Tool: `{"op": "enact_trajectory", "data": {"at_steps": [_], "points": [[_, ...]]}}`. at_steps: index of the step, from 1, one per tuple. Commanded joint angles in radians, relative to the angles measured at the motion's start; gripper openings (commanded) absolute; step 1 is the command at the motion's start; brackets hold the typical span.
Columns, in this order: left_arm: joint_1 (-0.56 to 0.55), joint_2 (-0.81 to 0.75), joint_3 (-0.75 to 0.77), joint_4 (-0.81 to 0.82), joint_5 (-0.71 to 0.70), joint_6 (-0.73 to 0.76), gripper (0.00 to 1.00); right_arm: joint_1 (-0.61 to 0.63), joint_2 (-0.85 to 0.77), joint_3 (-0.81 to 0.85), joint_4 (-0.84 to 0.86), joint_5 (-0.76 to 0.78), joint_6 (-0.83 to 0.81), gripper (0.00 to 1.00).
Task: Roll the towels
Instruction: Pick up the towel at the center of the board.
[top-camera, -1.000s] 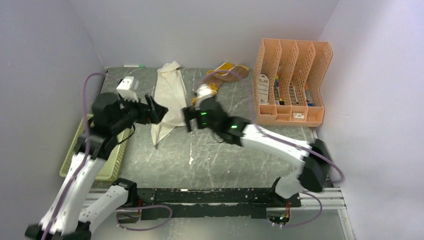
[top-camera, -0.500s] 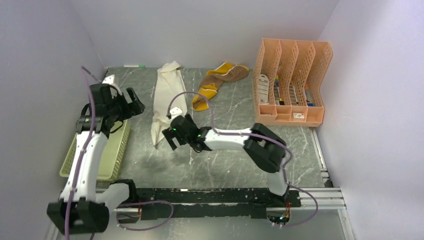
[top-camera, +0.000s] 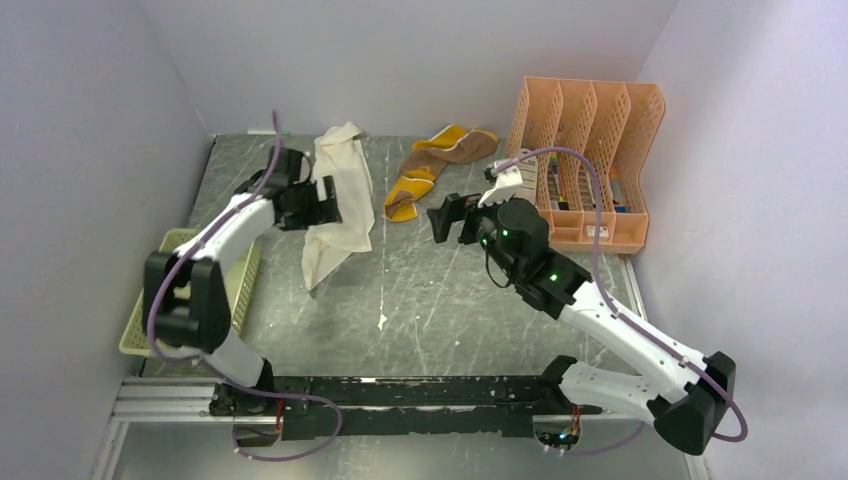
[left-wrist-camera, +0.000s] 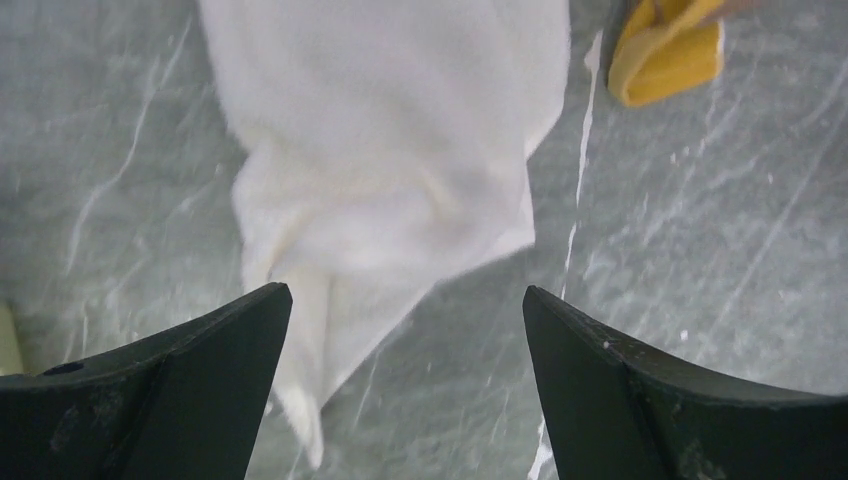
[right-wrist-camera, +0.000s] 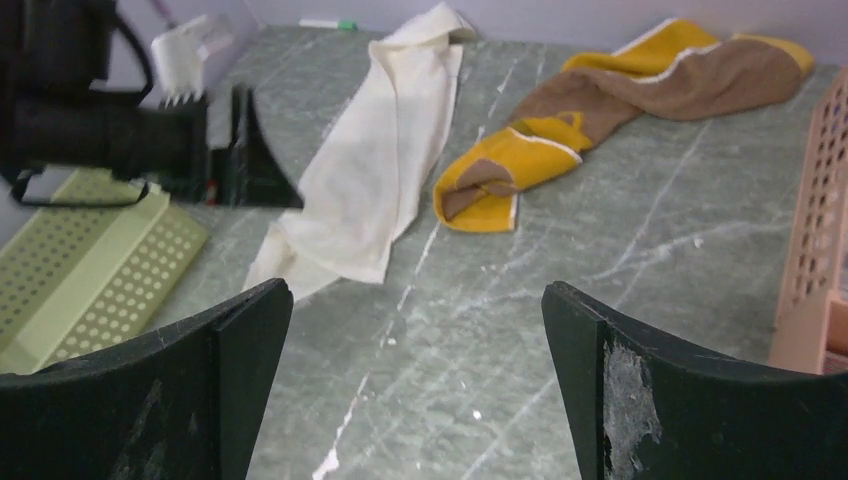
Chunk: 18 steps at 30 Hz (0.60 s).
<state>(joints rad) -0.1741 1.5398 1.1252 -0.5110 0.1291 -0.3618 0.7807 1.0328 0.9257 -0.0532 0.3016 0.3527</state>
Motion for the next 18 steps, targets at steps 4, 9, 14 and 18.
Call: {"op": "enact_trajectory", "data": {"at_steps": [4, 9, 14, 18], "points": [[-0.21, 0.355, 0.268, -0.023, -0.397, -0.021, 0.99, -0.003, -0.078, -0.02, -0.194, -0.018, 0.017, 1.0], [-0.272, 0.491, 0.338, -0.04, -0.477, -0.058, 0.99, -0.004, -0.129, -0.051, -0.257, -0.096, 0.063, 0.99], [-0.271, 0.519, 0.355, -0.029, -0.487, -0.084, 0.64, -0.004, -0.191, -0.086, -0.344, -0.117, 0.082, 0.99], [-0.239, 0.508, 0.412, -0.069, -0.544, -0.083, 0.07, -0.005, -0.231, -0.091, -0.391, -0.112, 0.069, 1.0]]}}
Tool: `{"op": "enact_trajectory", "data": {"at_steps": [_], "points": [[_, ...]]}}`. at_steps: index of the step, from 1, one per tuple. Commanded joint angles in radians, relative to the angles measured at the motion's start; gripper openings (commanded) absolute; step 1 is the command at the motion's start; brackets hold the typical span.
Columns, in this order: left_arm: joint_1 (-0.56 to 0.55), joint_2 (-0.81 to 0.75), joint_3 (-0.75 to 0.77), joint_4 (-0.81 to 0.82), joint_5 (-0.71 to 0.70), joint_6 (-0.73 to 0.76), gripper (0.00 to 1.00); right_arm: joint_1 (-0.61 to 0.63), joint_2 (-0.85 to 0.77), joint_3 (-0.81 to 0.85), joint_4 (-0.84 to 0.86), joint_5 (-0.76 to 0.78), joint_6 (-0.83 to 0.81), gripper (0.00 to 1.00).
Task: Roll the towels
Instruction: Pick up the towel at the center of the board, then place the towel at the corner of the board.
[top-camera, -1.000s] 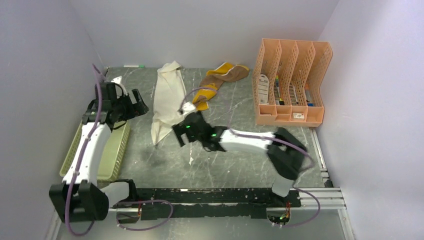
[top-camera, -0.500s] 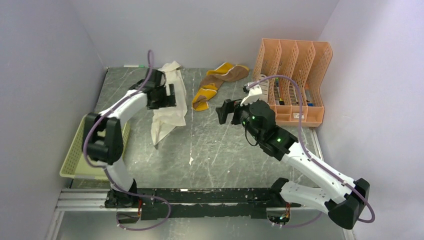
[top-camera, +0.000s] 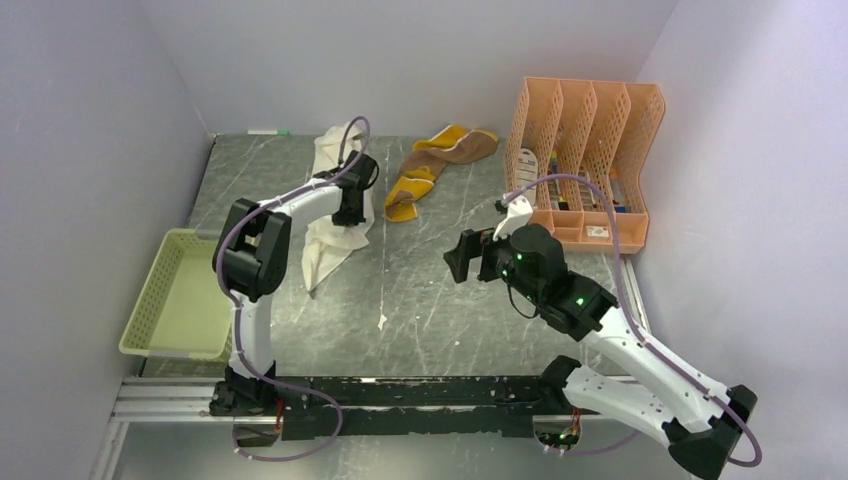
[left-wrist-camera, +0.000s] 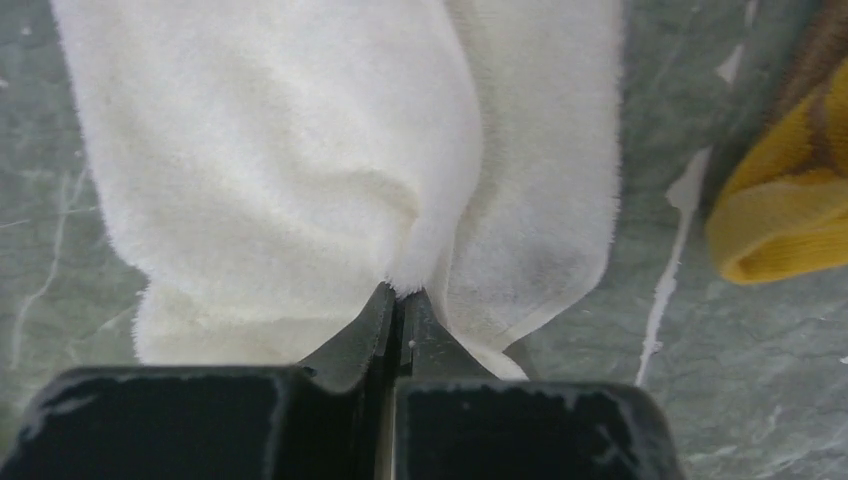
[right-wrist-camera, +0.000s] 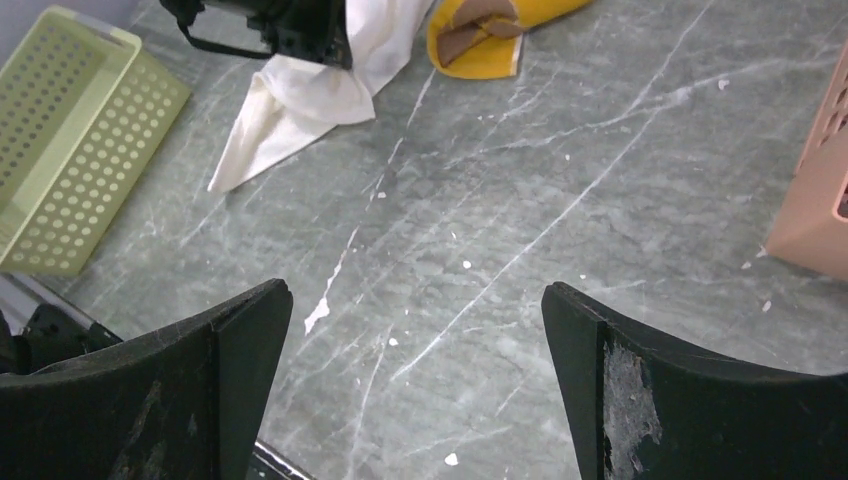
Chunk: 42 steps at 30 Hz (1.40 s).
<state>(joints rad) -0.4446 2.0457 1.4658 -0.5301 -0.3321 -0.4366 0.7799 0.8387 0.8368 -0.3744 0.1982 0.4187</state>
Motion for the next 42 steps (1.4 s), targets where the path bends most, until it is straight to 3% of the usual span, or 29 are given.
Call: {"op": "enact_trajectory", "data": {"at_steps": [1, 12, 15, 20, 21, 24, 28, 32, 33, 35, 39, 42], "points": [[0.051, -0.001, 0.096, -0.069, -0.096, 0.004, 0.07, -0.003, -0.036, 0.004, -0.082, -0.005, -0.004, 1.0], [0.469, -0.147, 0.398, -0.089, -0.087, 0.121, 0.07, -0.008, 0.046, 0.048, -0.042, -0.028, -0.093, 1.0], [0.546, -0.093, 0.611, -0.142, -0.091, 0.152, 0.06, -0.01, 0.099, 0.047, -0.003, -0.051, -0.101, 1.0], [0.578, 0.068, 1.063, -0.23, -0.22, 0.237, 0.07, -0.017, 0.169, 0.067, 0.035, -0.094, -0.109, 1.0], [0.585, 0.06, 1.072, -0.202, -0.237, 0.247, 0.07, -0.018, 0.177, 0.069, 0.04, -0.098, -0.109, 1.0], [0.607, -0.032, 0.914, -0.092, -0.232, 0.234, 0.07, -0.021, 0.191, 0.066, 0.046, -0.105, -0.111, 1.0], [0.609, -0.052, 0.776, -0.096, -0.178, 0.221, 0.07, -0.026, 0.209, 0.025, 0.082, -0.112, -0.105, 1.0], [0.608, 0.004, 0.701, -0.147, 0.017, 0.232, 0.09, -0.087, 0.311, 0.018, 0.135, -0.099, -0.057, 1.0], [0.606, 0.031, 0.702, -0.178, 0.067, 0.231, 0.13, -0.12, 0.347, 0.029, 0.154, -0.122, -0.037, 1.0], [0.593, 0.075, 0.68, -0.211, 0.143, 0.234, 0.32, -0.177, 0.429, 0.074, 0.194, -0.159, -0.01, 1.0], [0.565, 0.024, 0.526, -0.15, 0.224, 0.218, 0.98, -0.194, 0.658, 0.298, 0.227, -0.135, -0.055, 1.0], [0.56, -0.057, 0.461, -0.143, 0.269, 0.179, 1.0, -0.194, 0.855, 0.497, 0.199, -0.116, -0.126, 1.0]]}}
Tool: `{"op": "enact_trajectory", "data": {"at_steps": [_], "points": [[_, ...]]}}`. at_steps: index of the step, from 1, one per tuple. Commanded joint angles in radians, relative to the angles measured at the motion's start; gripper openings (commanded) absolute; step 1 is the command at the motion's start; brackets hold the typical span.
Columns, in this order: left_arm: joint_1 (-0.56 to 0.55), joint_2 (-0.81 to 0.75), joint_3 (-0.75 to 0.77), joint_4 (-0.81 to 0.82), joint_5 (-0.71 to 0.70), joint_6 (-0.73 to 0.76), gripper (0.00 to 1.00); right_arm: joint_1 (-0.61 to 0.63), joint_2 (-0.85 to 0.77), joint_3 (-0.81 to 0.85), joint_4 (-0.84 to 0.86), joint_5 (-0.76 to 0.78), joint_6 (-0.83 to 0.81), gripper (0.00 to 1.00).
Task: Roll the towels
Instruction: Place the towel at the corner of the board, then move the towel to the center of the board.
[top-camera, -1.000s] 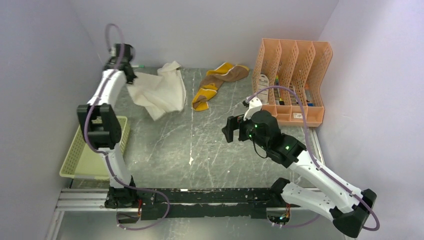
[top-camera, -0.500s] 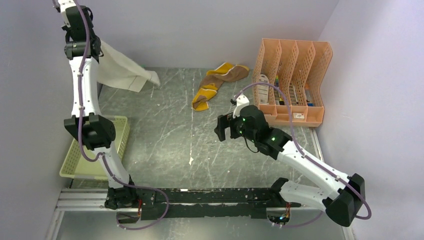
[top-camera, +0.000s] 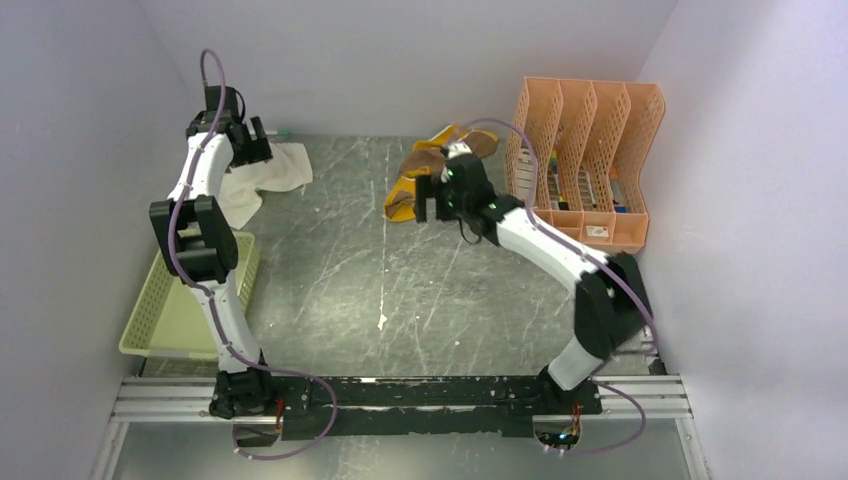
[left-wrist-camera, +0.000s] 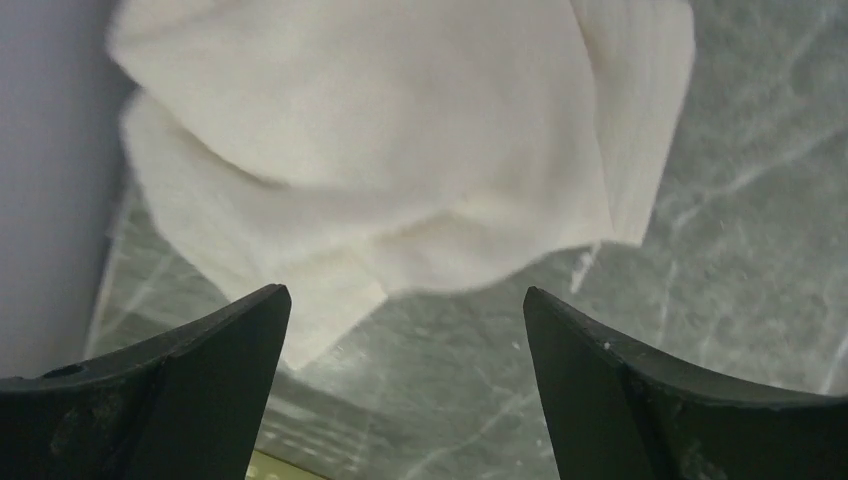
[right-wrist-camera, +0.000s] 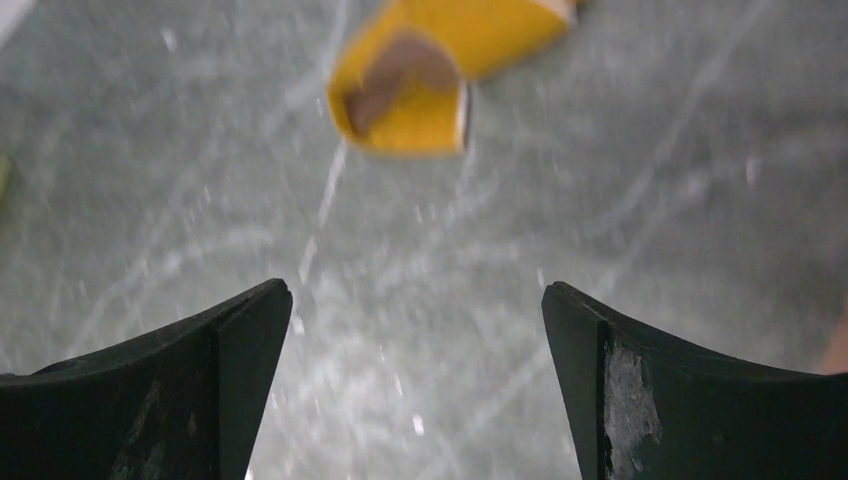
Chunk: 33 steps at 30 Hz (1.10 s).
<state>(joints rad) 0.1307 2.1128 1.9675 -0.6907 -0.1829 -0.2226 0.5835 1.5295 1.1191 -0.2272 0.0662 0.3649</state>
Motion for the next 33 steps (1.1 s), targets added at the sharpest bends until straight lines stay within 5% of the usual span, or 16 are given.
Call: {"op": "enact_trajectory", "data": {"at_steps": [1, 7, 16, 18, 19, 21, 33], "points": [[-0.021, -0.161, -0.068, 0.023, 0.14, -0.038, 1.0, 0.003, 0.238, 0.29, 0.036, 0.026, -0.094, 1.0], [-0.109, -0.485, -0.34, 0.062, 0.226, -0.073, 0.99, -0.004, 0.634, 0.666, -0.081, 0.081, -0.191, 0.98], [-0.452, -0.843, -0.936, 0.222, 0.199, -0.226, 1.0, -0.008, 0.881, 0.883, -0.106, 0.073, -0.18, 0.9], [-0.489, -0.9, -1.05, 0.293, 0.216, -0.268, 0.99, -0.008, 0.866, 0.859, -0.082, 0.064, -0.173, 0.74], [-0.51, -0.922, -1.097, 0.329, 0.222, -0.29, 1.0, -0.008, 0.851, 0.839, -0.071, 0.057, -0.169, 0.56], [-0.562, -0.959, -1.182, 0.404, 0.213, -0.322, 1.0, -0.009, 0.817, 0.794, -0.055, 0.052, -0.155, 0.04], [-0.937, -0.946, -1.279, 0.721, -0.008, -0.269, 0.99, -0.004, 0.39, 0.416, 0.066, -0.167, 0.025, 0.0]]}}
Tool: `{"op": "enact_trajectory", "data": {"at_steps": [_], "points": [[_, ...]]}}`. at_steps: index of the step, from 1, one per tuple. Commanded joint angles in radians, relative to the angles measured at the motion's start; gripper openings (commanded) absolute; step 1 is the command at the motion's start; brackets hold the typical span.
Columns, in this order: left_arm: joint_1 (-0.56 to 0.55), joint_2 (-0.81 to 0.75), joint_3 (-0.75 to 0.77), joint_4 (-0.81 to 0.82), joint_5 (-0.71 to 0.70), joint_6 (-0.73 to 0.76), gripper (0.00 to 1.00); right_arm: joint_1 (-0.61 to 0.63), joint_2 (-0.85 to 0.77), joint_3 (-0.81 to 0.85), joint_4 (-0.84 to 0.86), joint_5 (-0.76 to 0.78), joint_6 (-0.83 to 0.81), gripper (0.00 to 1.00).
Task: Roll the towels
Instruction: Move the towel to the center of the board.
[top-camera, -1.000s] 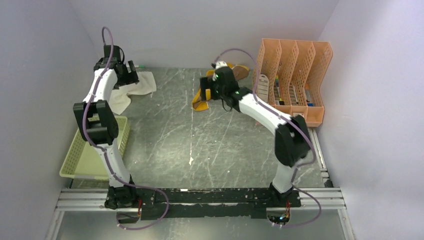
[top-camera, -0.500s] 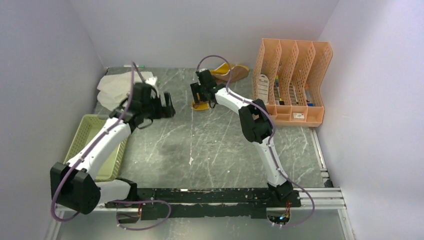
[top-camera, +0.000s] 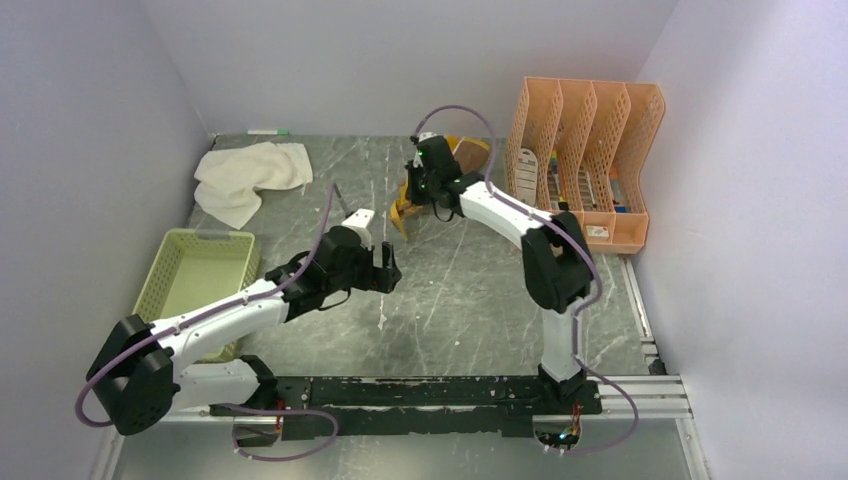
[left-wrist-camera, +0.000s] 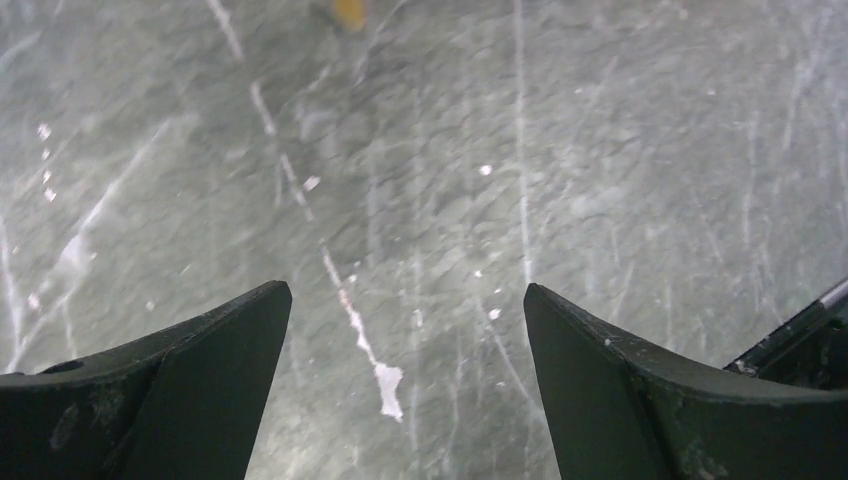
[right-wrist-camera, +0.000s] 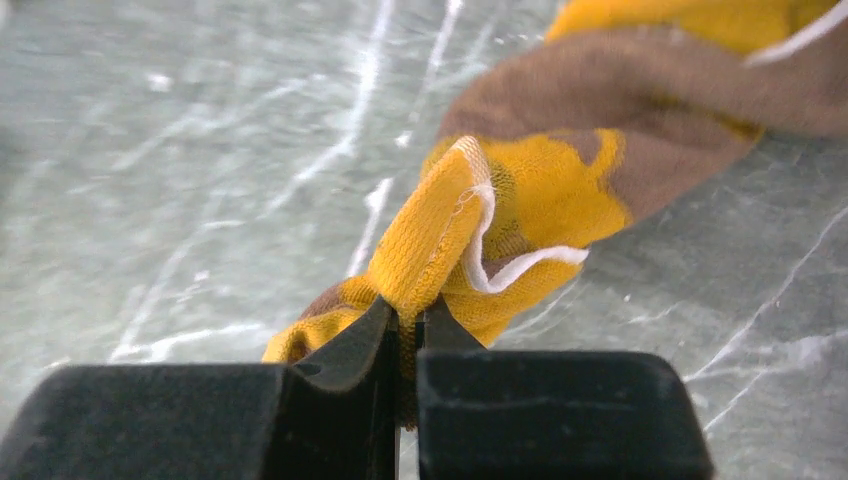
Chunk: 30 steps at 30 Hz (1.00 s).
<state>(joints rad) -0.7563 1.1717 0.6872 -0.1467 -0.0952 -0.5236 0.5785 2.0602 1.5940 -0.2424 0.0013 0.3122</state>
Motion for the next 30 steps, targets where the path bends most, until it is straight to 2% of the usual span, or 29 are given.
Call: {"op": "enact_trajectory", "data": {"at_steps": [1, 5, 10, 17, 21, 27, 30], "points": [[-0.056, -0.001, 0.0, 0.197, -0.079, 0.034, 1.0, 0.003, -0.163, -0.08, 0.082, -0.11, 0.082, 0.0], [-0.099, -0.002, -0.004, 0.253, -0.108, 0.024, 0.99, 0.016, -0.242, -0.13, 0.07, -0.114, 0.083, 0.0], [-0.137, -0.077, -0.053, 0.35, -0.195, 0.048, 0.99, 0.026, -0.288, -0.156, 0.045, -0.138, 0.063, 0.0], [-0.137, 0.011, 0.032, 0.279, -0.309, 0.132, 1.0, 0.032, -0.338, -0.168, 0.031, -0.18, 0.062, 0.0], [-0.136, 0.059, 0.043, 0.299, -0.38, 0.156, 0.94, 0.04, -0.369, -0.179, 0.031, -0.195, 0.066, 0.0], [-0.127, 0.133, 0.081, 0.294, -0.41, 0.142, 0.84, 0.052, -0.416, -0.199, 0.024, -0.218, 0.067, 0.0], [-0.12, 0.114, 0.048, 0.379, -0.394, 0.156, 0.83, 0.061, -0.426, -0.206, 0.017, -0.226, 0.062, 0.0]]}}
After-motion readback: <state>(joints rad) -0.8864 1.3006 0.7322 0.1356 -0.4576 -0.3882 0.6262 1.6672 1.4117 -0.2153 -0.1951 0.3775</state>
